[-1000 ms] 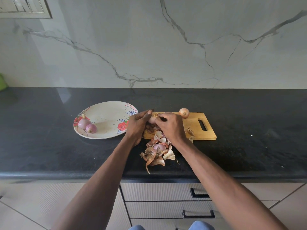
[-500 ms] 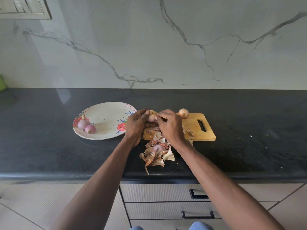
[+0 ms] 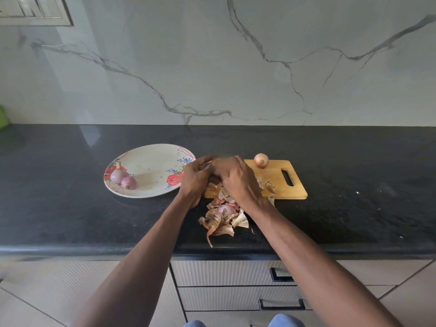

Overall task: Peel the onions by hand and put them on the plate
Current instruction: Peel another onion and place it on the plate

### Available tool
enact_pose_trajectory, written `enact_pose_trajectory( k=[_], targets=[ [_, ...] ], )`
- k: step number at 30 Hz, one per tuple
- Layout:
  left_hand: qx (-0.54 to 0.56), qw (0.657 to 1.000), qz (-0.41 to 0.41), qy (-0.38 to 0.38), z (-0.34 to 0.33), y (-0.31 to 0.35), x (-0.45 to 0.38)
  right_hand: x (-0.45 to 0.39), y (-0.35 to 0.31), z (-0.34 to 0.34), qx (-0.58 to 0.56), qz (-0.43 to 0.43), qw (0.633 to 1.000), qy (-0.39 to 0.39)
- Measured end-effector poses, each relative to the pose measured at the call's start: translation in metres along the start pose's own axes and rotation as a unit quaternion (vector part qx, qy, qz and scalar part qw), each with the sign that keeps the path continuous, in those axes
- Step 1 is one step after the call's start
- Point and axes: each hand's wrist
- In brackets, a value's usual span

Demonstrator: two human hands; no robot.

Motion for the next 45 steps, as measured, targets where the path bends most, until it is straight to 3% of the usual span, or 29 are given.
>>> enact_pose_trajectory(
  k=[6, 12, 17, 22, 24, 26, 30, 36, 45],
  targets=[
    [0.02, 1.0, 0.011, -0.005, 0.001, -0.001, -0.001, -0.003, 0.004, -0.004, -0.047, -0.066, 0.996, 0.027],
    [0.08, 0.996, 0.028, -0.002, 0.001, 0.002, -0.003, -0.009, 0.003, 0.007, -0.249, -0.204, 0.947, 0.019],
    [0.142, 0.988, 0.051, -0.002, 0.001, 0.007, -0.002, -0.013, 0.003, 0.006, -0.394, -0.311, 0.865, 0.023],
    [0.217, 0.973, 0.077, -0.001, 0.001, 0.014, 0.0, -0.017, 0.007, 0.01, -0.537, -0.411, 0.735, 0.049],
    [0.232, 0.969, 0.081, -0.002, 0.001, 0.015, 0.0, -0.018, 0.007, 0.013, -0.555, -0.416, 0.718, 0.05],
    [0.234, 0.969, 0.082, -0.005, 0.001, 0.016, 0.001, -0.017, 0.007, 0.014, -0.546, -0.413, 0.727, 0.046],
    [0.23, 0.97, 0.08, -0.014, 0.001, 0.017, 0.002, -0.016, 0.009, 0.012, -0.48, -0.399, 0.78, 0.037],
    [0.223, 0.969, 0.084, -0.062, 0.0, 0.016, 0.003, -0.013, 0.005, 0.013, -0.423, -0.319, 0.848, 0.001],
    [0.198, 0.976, 0.068, -0.06, 0.002, 0.012, 0.001, -0.011, 0.008, 0.009, -0.395, -0.245, 0.885, 0.002]
  ],
)
Point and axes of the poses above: each hand's wrist, its own x-axis away from the middle knuckle, its own z-axis out of the back of the hand, y = z × x, and after that the axes turned 4 degrees about z, right-handed
